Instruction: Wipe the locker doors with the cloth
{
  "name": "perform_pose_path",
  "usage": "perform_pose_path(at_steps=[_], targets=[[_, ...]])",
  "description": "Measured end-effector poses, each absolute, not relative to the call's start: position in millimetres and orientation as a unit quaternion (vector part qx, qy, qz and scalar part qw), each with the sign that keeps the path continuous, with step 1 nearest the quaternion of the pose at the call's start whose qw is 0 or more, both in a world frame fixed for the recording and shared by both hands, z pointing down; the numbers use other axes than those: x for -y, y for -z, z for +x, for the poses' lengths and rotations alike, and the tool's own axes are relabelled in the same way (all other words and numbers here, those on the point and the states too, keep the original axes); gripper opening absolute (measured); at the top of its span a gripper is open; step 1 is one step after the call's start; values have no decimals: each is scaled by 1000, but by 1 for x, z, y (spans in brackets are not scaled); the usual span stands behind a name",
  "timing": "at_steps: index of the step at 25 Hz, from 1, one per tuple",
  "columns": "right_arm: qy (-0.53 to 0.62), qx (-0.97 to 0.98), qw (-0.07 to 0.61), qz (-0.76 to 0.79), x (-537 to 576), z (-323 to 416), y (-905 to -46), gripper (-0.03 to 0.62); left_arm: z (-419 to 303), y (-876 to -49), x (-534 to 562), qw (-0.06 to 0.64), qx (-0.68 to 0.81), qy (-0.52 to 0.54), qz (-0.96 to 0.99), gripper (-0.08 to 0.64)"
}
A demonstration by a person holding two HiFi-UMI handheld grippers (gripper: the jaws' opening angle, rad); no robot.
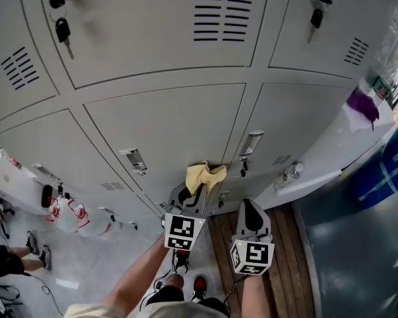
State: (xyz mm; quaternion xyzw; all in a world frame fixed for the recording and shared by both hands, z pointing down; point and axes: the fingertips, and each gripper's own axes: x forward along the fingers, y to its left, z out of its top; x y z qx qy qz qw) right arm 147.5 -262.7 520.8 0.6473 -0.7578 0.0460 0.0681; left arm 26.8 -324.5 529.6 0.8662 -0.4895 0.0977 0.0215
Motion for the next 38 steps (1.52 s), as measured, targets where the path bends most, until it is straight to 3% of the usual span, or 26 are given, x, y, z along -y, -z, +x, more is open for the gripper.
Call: perform_pose_path(at_steps=[26,38], targets=[[-22,849,52,525,279,11,-502,25,-160,-527,294,36,647,-103,754,75],[-15,858,54,510,273,-5,-496,25,-180,-516,275,35,661,-95,744,75]])
